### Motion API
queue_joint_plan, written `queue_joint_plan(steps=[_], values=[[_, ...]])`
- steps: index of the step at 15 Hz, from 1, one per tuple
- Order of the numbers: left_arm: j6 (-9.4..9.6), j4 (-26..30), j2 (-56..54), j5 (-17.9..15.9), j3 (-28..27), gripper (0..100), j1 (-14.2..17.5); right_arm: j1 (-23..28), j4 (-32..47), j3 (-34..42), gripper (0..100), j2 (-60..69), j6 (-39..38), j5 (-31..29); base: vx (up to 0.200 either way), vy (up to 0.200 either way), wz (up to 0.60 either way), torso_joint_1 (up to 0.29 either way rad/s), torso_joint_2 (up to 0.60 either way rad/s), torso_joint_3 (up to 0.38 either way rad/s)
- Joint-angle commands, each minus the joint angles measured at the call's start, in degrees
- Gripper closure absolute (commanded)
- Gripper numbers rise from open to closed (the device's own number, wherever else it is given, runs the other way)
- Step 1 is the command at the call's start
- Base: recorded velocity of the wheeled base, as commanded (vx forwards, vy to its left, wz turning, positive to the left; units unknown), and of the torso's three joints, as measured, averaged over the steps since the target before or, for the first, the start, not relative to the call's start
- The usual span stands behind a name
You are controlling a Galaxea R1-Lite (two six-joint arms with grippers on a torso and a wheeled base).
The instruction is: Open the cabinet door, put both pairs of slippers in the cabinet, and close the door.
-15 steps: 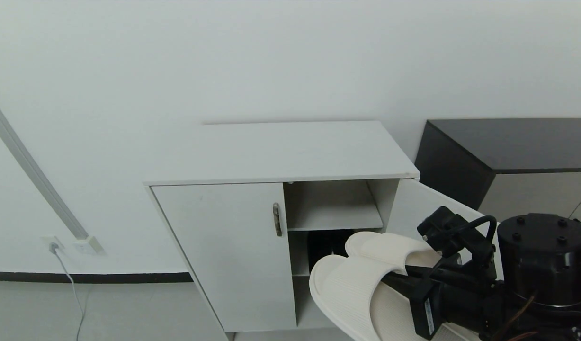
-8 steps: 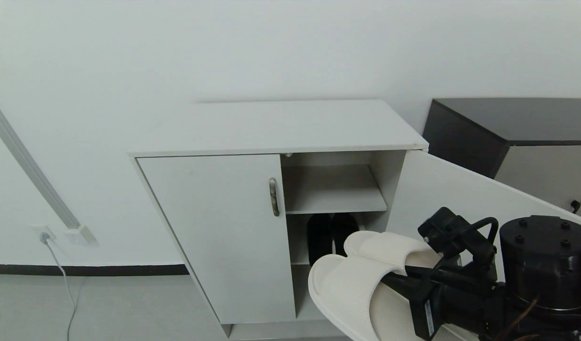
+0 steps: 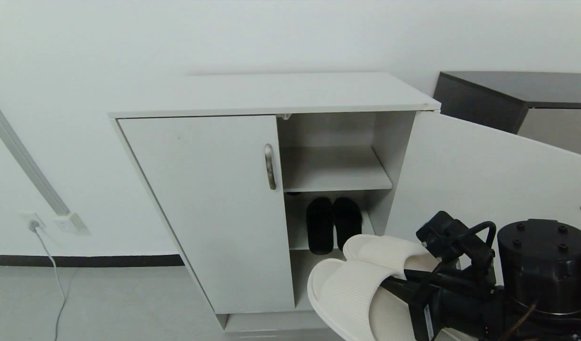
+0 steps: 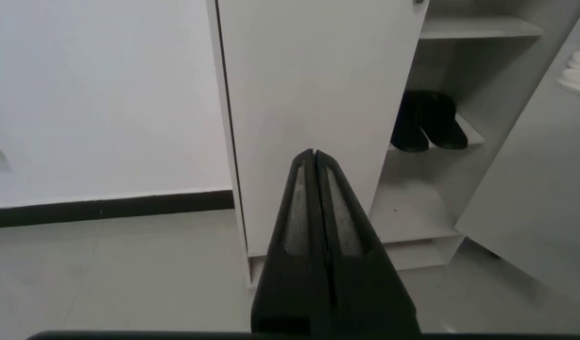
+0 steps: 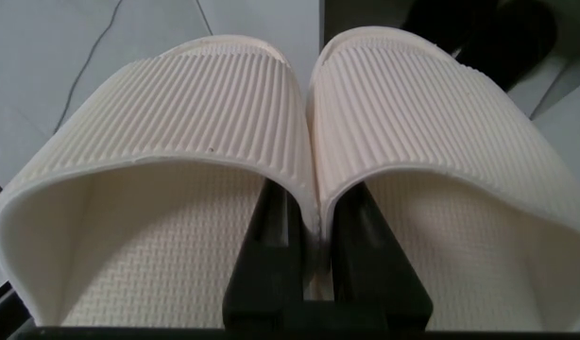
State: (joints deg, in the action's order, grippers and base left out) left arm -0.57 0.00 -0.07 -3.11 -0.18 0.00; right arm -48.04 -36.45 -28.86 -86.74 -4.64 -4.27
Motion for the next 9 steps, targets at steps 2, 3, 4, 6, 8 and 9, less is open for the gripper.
queue_joint_plan(steps=[2, 3, 4, 6, 8, 9], values=[[-0.04, 0.00, 0.07, 0.03, 0.01, 100, 0.00, -0.21, -0.02, 0.29, 100, -0.01, -0.01, -0.04, 0.000, 0.000, 0.00, -0.085, 0.45, 0.371], [-0.04, 0.00, 0.07, 0.03, 0.01, 100, 0.00, -0.30, -0.02, 0.29, 100, -0.10, -0.01, -0.04, 0.000, 0.000, 0.00, -0.051, 0.44, 0.373], [-0.04, 0.00, 0.07, 0.03, 0.01, 100, 0.00, -0.47, -0.02, 0.29, 100, -0.19, -0.01, -0.04, 0.000, 0.000, 0.00, -0.032, 0.44, 0.388], [-0.04, 0.00, 0.07, 0.03, 0.01, 100, 0.00, -1.18, -0.02, 0.20, 100, -0.19, -0.01, -0.13, 0.000, 0.000, 0.00, -0.027, 0.44, 0.408], [-0.04, 0.00, 0.07, 0.03, 0.01, 100, 0.00, -1.35, -0.02, 0.20, 100, -0.54, 0.07, -0.13, 0.000, 0.000, 0.00, 0.000, 0.25, 0.239], [-0.04, 0.00, 0.07, 0.03, 0.01, 100, 0.00, -1.35, -0.11, 0.11, 100, -0.80, 0.07, -0.13, 0.000, 0.000, 0.00, 0.002, 0.10, 0.095]])
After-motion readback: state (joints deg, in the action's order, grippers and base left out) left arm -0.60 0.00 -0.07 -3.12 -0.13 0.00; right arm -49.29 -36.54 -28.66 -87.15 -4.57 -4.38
